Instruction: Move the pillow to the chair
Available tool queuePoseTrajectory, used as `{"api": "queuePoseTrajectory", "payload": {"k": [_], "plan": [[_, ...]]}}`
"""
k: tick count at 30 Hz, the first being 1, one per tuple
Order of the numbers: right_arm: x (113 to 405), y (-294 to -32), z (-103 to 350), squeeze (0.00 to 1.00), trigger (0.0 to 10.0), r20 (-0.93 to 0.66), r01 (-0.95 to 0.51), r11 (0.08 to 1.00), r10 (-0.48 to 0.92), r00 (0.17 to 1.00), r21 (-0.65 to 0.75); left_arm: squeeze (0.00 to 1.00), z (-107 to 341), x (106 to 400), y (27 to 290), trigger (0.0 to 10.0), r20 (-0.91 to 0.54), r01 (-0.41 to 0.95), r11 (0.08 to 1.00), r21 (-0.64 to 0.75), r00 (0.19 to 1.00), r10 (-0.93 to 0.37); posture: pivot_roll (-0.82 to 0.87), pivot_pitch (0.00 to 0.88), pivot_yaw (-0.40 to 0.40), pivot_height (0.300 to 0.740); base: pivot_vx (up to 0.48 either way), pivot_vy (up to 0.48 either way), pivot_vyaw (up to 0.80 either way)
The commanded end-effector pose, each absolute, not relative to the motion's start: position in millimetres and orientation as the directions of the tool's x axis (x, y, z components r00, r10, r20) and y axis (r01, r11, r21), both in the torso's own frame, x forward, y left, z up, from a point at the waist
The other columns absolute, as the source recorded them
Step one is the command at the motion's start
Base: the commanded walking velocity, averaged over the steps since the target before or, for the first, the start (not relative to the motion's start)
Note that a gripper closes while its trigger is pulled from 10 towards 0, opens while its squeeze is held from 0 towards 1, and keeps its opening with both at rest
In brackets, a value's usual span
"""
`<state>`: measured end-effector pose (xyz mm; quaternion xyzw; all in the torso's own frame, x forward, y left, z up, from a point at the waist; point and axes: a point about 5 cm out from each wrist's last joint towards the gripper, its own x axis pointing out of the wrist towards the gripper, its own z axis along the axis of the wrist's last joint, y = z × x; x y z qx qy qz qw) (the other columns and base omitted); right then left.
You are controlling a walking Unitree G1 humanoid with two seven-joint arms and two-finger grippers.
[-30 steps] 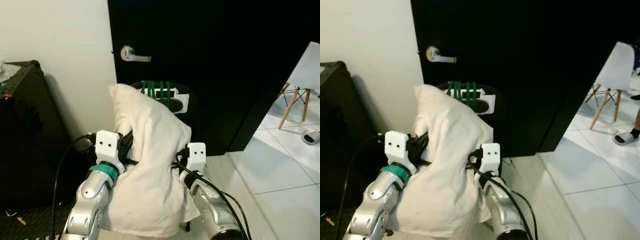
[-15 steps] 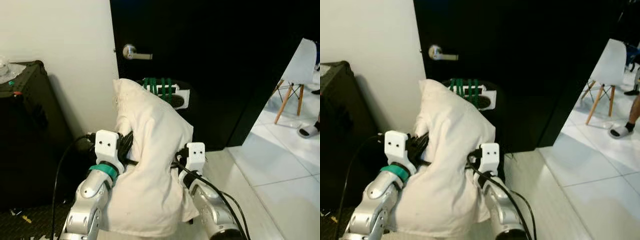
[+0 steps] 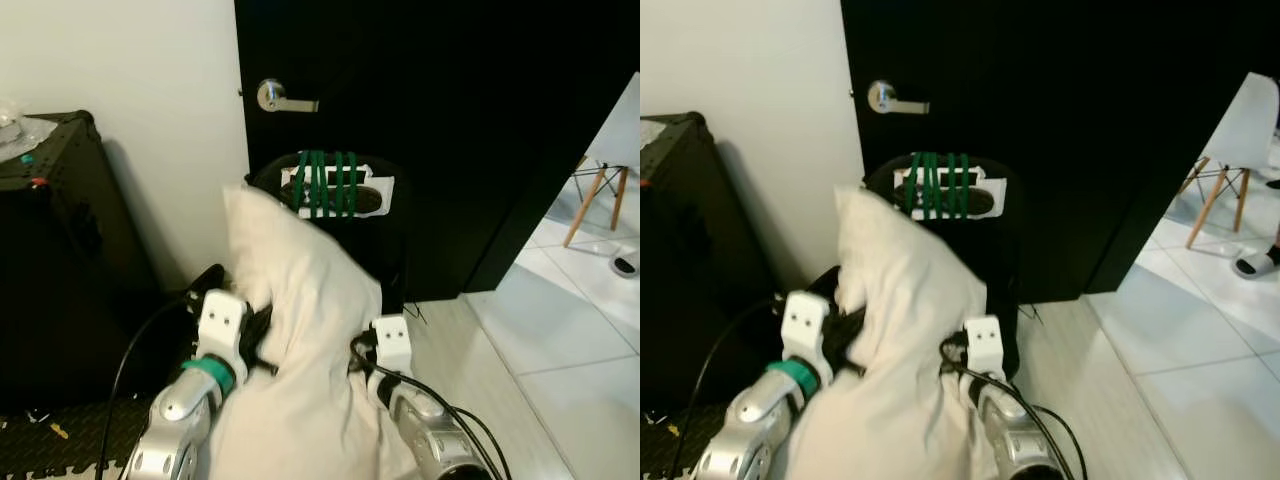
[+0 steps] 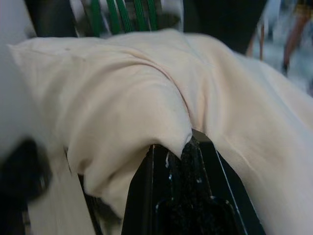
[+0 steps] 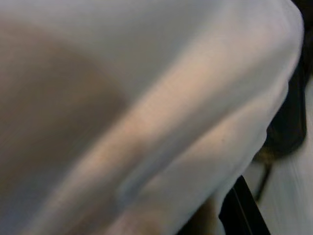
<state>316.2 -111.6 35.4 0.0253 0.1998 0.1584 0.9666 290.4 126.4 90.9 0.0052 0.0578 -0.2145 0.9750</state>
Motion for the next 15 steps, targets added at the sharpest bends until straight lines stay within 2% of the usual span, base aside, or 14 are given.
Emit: {"api": "queuePoseTrajectory", "payload": {"k": [1, 2, 4, 7, 13, 15], "plan": [[309.8, -108.3, 25.6, 0.0, 10.0, -0.425, -0.314, 0.945, 0.324, 0.845, 0.095, 0.0, 76.9, 282.3, 121.6, 10.0, -0.169, 0.477, 0.879, -0.012, 0.865, -0.472, 0.04, 0.011, 0.034, 0.74, 0.0, 0.0, 0.0], [309.8, -108.3, 25.6, 0.0, 10.0, -0.425, -0.314, 0.945, 0.324, 0.845, 0.095, 0.0, 76.9, 282.3, 121.6, 10.0, -0.169, 0.477, 0.879, -0.012, 0.865, -0.472, 0.04, 0.011, 0.034, 0.74, 0.0, 0.0, 0.0], [294.7, -116.7, 4.5, 0.0, 10.0, -0.519, -0.312, 0.948, 0.299, 0.801, 0.065, 0.0, 57.5, 270.7, 129.8, 10.0, -0.256, 0.5, 0.866, -0.029, 0.833, -0.49, 0.04, 0.01, 0.021, 0.74, 0.0, 0.0, 0.0], [290.6, -123.1, -1.3, 0.0, 10.0, -0.54, -0.293, 0.954, 0.28, 0.794, 0.063, 0.0, 58.7, 270.9, 132.9, 10.0, -0.244, 0.479, 0.876, -0.055, 0.844, -0.477, 0.04, 0.01, 0.021, 0.74, 0.0, 0.0, 0.0], [293.0, -128.2, -0.8, 0.0, 10.0, -0.533, -0.274, 0.96, 0.265, 0.803, 0.065, 0.0, 63.4, 276.6, 131.8, 10.0, -0.199, 0.437, 0.895, -0.092, 0.872, -0.447, 0.03, 0.004, 0.015, 0.74, 0.0, 0.0, 0.0], [302.9, -125.2, 10.1, 0.0, 10.0, -0.468, -0.252, 0.962, 0.273, 0.841, 0.108, 0.0, 67.0, 284.1, 127.1, 10.0, -0.168, 0.398, 0.915, -0.07, 0.899, -0.404, 0.03, 0.0, 0.018, 0.74, 0.0, 0.0, 0.0]]}}
